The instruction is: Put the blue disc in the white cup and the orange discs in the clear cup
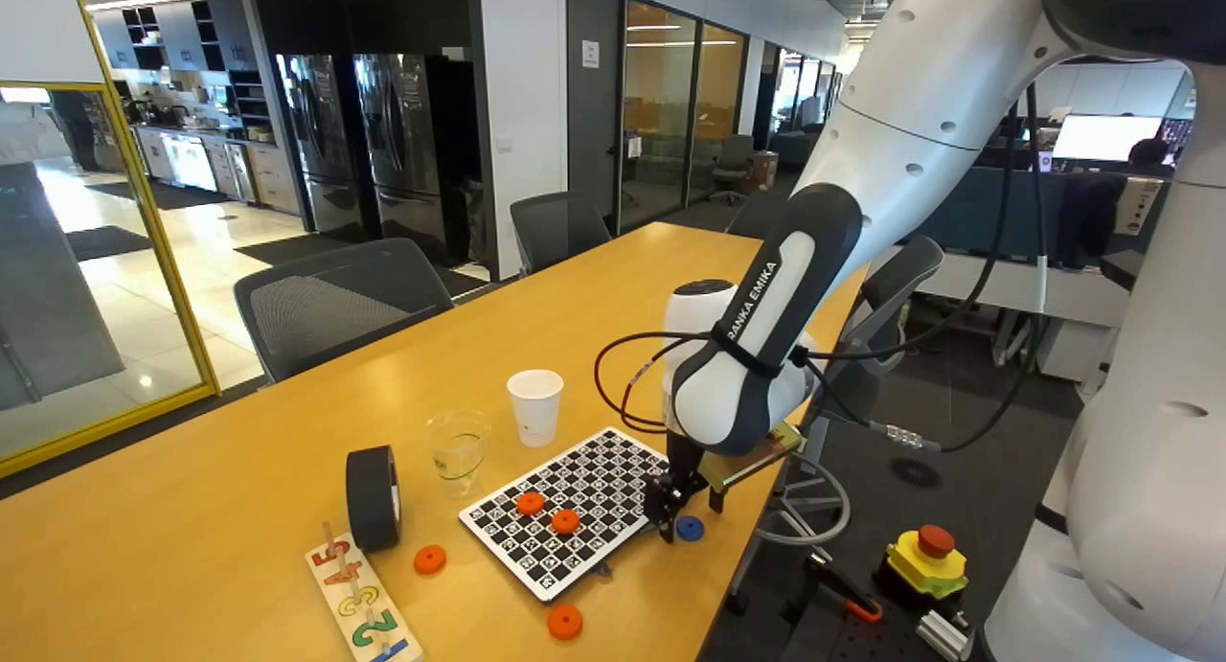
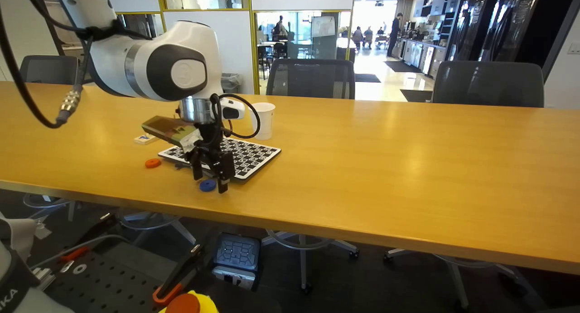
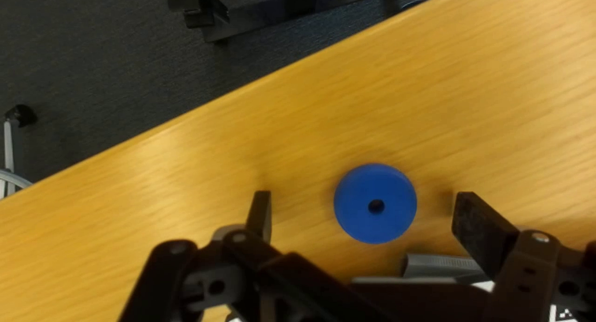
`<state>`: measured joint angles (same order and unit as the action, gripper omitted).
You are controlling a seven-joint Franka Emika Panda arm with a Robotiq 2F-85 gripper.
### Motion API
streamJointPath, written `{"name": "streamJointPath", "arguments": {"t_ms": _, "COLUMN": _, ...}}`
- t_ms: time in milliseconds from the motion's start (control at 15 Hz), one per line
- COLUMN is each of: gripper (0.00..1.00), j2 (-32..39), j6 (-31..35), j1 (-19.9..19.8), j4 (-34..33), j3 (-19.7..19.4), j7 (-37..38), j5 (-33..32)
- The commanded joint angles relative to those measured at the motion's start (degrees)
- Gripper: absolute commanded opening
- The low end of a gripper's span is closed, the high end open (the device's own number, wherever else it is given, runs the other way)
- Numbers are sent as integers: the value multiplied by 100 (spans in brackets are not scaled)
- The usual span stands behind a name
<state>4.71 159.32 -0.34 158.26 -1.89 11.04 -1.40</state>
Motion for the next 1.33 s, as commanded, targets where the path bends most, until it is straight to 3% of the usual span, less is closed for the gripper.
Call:
{"name": "streamJointPath", "arguments": {"t_ms": 0, "gripper": 75, "j2": 12, "j6": 121, "j1": -38, "j4": -7, "j3": 8, "j7": -155, "j5": 189}}
{"name": "streamJointPath", "arguments": {"t_ms": 133, "gripper": 66, "j2": 2, "j6": 93, "j1": -49, "j4": -6, "j3": 23, "j7": -203, "j5": 303}}
{"name": "streamJointPath", "arguments": {"t_ms": 533, "gripper": 22, "j2": -84, "j6": -56, "j1": -93, "j4": -27, "j3": 74, "j7": -607, "j5": 966}}
{"name": "streamJointPath", "arguments": {"t_ms": 733, "gripper": 21, "j2": -210, "j6": -310, "j1": -111, "j4": -31, "j3": 62, "j7": -813, "j5": 1219}}
{"name": "streamJointPath", "arguments": {"t_ms": 1000, "gripper": 22, "j2": -777, "j6": -1210, "j1": -160, "j4": -78, "j3": -98, "j7": -572, "j5": 707}}
{"name": "streamJointPath", "arguments": {"t_ms": 1267, "gripper": 21, "j2": -1779, "j6": -2272, "j1": -271, "j4": -94, "j3": -114, "j7": -421, "j5": 180}}
